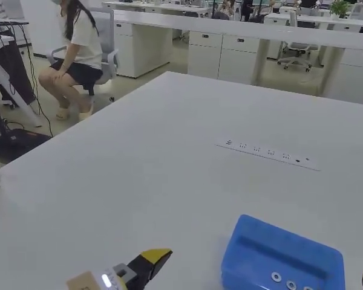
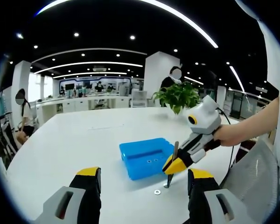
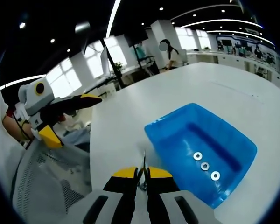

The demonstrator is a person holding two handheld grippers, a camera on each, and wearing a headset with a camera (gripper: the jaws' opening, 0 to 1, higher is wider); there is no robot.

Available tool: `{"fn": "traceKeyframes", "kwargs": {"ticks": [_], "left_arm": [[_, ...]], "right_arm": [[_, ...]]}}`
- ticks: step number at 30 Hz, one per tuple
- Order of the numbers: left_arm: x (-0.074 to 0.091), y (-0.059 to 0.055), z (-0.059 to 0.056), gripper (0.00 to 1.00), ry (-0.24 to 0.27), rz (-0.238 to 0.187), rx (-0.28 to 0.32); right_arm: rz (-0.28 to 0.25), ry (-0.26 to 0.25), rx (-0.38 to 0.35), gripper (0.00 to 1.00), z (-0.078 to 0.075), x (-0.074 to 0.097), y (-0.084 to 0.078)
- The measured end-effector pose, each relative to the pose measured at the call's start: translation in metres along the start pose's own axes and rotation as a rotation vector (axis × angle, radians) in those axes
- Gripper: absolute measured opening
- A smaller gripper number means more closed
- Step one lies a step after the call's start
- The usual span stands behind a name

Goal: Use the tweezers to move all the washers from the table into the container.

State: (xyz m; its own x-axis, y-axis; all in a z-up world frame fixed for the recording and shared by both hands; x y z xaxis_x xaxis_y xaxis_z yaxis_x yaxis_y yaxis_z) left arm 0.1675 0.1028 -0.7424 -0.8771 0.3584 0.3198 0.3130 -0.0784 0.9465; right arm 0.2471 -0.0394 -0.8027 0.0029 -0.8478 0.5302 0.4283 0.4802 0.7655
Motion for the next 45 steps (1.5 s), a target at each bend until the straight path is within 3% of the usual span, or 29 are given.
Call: {"fn": "traceKeyframes", "kwargs": {"ticks": [4, 10, 12, 16, 32, 38, 45], "left_arm": [[0.000, 0.000, 0.000, 0.76, 0.002, 0.000, -0.001], [0.000, 0.000, 0.001, 0.76, 0.004, -0.002, -0.002], [0.000, 0.000, 0.001, 0.76, 0.008, -0.002, -0.003], [0.000, 0.000, 0.002, 0.76, 0.014, -0.008, -0.001], [0.002, 0.003, -0.002, 0.75, -0.008, -0.027, -0.014], [0.002, 0.002, -0.007, 0.76, -0.029, -0.021, -0.027], [0.005, 0.004, -0.005, 0.76, -0.013, -0.030, -0.019]], "right_arm": [[0.018, -0.001, 0.064, 0.04, 0.003, -0.002, 0.001], [0.058, 0.018, 0.215, 0.05, 0.018, -0.006, -0.003], [0.063, 0.002, 0.261, 0.05, 0.022, -0.007, -0.004], [0.071, -0.012, 0.295, 0.04, 0.023, -0.008, -0.007], [0.015, -0.123, 0.176, 0.04, 0.022, 0.002, -0.019], [0.009, -0.138, 0.165, 0.03, 0.020, 0.003, -0.020], [-0.013, -0.133, 0.119, 0.03, 0.018, 0.004, -0.018]]}}
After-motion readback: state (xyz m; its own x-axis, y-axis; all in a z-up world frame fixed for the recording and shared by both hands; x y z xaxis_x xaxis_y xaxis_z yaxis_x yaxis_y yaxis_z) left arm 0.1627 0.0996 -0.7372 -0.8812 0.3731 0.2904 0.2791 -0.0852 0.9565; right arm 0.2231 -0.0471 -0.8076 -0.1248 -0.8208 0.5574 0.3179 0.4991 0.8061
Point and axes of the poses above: the centre of the closed fingertips' face, and the gripper's own axes: x roughly backward along the fingers, z roughly to its left, y roughly out of its top, the point moved 6 cm from there along x, roughly backward along the fingers, and after that the axes turned 5 degrees about y, right-handed, at the moved point
